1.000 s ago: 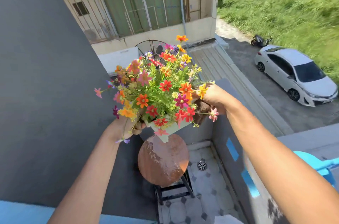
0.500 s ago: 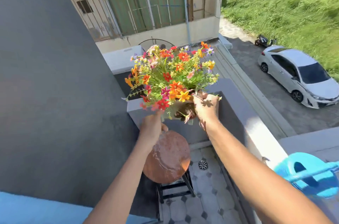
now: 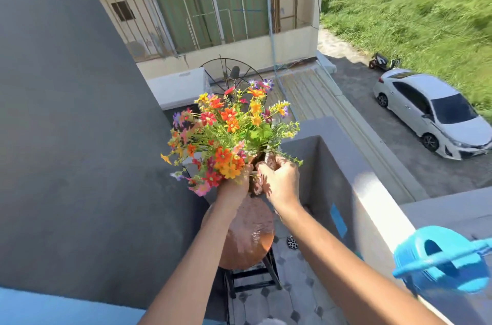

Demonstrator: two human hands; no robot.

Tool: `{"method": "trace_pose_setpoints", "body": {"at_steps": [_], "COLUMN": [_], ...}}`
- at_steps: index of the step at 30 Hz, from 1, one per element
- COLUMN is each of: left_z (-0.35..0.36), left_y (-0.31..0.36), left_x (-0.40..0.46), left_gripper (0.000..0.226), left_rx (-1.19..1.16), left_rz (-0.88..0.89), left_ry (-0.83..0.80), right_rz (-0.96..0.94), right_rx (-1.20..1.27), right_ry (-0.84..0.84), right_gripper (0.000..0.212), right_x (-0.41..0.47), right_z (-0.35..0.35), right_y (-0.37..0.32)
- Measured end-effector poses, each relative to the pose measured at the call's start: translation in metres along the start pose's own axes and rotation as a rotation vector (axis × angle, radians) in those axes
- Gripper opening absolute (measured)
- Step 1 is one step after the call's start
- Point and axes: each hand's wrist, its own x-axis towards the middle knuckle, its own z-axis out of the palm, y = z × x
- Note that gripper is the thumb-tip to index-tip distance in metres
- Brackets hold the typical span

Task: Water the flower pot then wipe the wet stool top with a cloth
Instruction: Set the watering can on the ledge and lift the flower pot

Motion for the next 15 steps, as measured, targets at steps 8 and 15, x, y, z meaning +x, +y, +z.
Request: {"method": "trace_pose_setpoints", "body": {"at_steps": [8, 15], "left_z": [0.004, -0.018], "left_y": [0.005, 0.01], "left_x": [-0.013, 0.0], "left_gripper": [0.034, 0.039], "left_rx": [-0.191, -0.204], "left_rz": [-0.007, 0.055], "left_ry": [0.001, -0.027], "right_rz": [-0.091, -0.059], "right_rx": [-0.042, 0.031], "right_ry": [-0.018, -0.155], "right_gripper": [0.036, 0.014], "right_x": [-0.002, 0.002], "right_z": [-0.002, -0.015], "right_y": [0.006, 0.005]}}
